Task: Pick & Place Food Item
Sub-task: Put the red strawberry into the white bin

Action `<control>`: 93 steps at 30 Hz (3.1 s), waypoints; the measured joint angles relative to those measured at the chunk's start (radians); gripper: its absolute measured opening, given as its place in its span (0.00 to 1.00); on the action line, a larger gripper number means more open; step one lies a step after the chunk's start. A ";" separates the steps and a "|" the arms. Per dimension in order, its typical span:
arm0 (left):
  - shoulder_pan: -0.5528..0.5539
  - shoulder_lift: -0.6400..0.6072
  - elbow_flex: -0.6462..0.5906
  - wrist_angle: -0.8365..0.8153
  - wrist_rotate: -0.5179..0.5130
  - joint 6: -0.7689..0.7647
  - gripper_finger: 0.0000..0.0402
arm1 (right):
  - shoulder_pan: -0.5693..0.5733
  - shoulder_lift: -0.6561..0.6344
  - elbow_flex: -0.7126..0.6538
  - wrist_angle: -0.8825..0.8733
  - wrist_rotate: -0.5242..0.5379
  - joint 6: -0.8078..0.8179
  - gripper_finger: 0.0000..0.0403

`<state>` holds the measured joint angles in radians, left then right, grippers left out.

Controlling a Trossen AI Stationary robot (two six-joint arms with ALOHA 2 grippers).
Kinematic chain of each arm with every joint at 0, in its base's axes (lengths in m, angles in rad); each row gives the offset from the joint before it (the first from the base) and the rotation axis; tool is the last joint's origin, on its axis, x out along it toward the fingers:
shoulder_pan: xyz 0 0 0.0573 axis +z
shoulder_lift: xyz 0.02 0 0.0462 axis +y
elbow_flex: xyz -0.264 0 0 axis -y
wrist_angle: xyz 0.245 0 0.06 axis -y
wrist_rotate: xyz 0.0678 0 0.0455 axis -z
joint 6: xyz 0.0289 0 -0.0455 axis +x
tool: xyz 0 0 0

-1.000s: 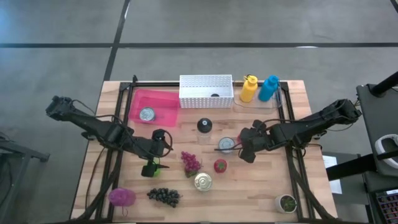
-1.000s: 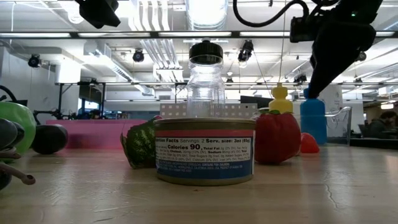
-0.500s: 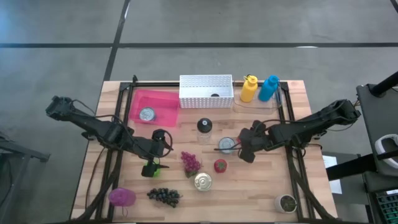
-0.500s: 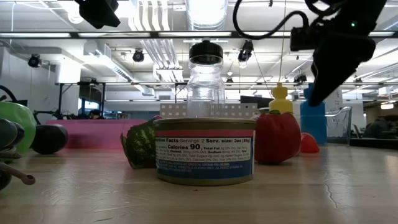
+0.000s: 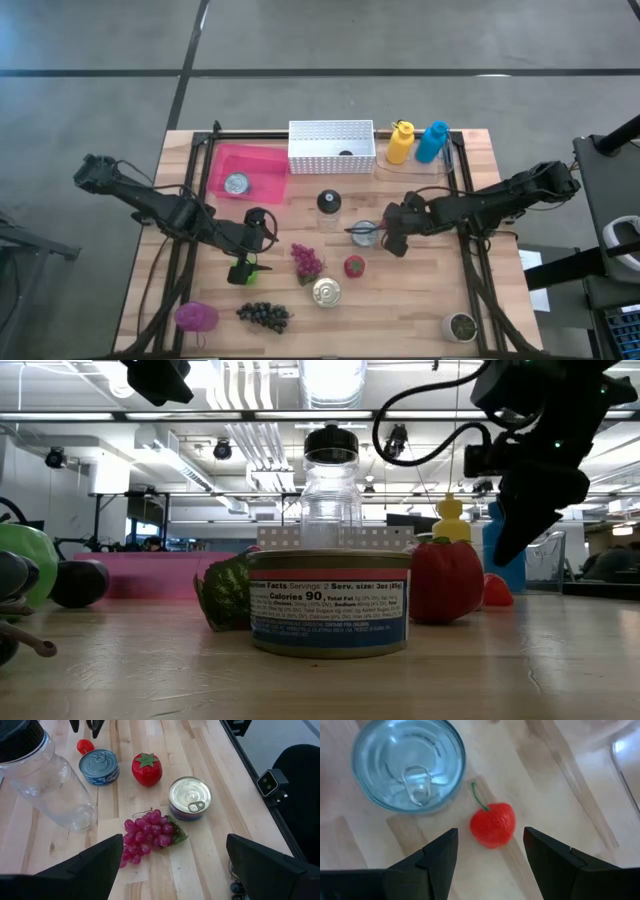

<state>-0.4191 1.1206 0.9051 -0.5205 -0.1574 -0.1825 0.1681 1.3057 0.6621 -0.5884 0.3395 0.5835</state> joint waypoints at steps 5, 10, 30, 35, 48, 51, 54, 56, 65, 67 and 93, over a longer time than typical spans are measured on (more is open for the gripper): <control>0.000 0.000 0.000 0.000 0.000 0.000 0.90 | -0.003 0.000 -0.028 0.016 0.000 0.000 0.56; 0.000 0.000 0.000 0.000 0.000 0.000 0.91 | -0.003 0.000 -0.050 0.056 0.018 -0.012 0.56; 0.000 0.000 0.000 0.000 0.000 0.000 0.89 | -0.003 0.000 -0.193 0.338 0.053 -0.051 0.56; 0.000 0.000 0.000 0.000 0.000 0.000 0.90 | -0.003 0.000 -0.198 0.337 0.055 -0.071 0.56; 0.000 0.000 0.000 0.001 0.000 0.000 0.89 | -0.003 0.082 -0.208 0.389 0.088 -0.071 0.56; 0.000 0.000 0.000 0.001 0.000 0.000 0.89 | -0.003 0.122 -0.191 0.405 0.091 -0.071 0.56; 0.000 0.000 0.000 0.000 0.000 0.000 0.90 | -0.003 0.148 -0.180 0.405 0.093 -0.069 0.54; 0.000 0.000 0.000 0.000 0.000 0.000 0.90 | -0.003 0.156 -0.174 0.405 0.092 -0.069 0.52; 0.000 0.000 -0.001 0.000 0.000 -0.004 0.89 | -0.003 0.151 -0.172 0.398 0.086 -0.071 0.42; 0.000 0.000 -0.002 0.000 0.000 -0.004 0.89 | -0.003 0.148 -0.173 0.397 0.086 -0.071 0.43; 0.000 0.000 -0.003 -0.002 0.000 -0.003 0.90 | -0.003 0.090 0.162 -0.040 0.125 -0.196 0.45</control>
<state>-0.4187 1.1206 0.9020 -0.5228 -0.1570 -0.1854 0.1646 1.3952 0.8239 -0.6281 0.4647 0.3874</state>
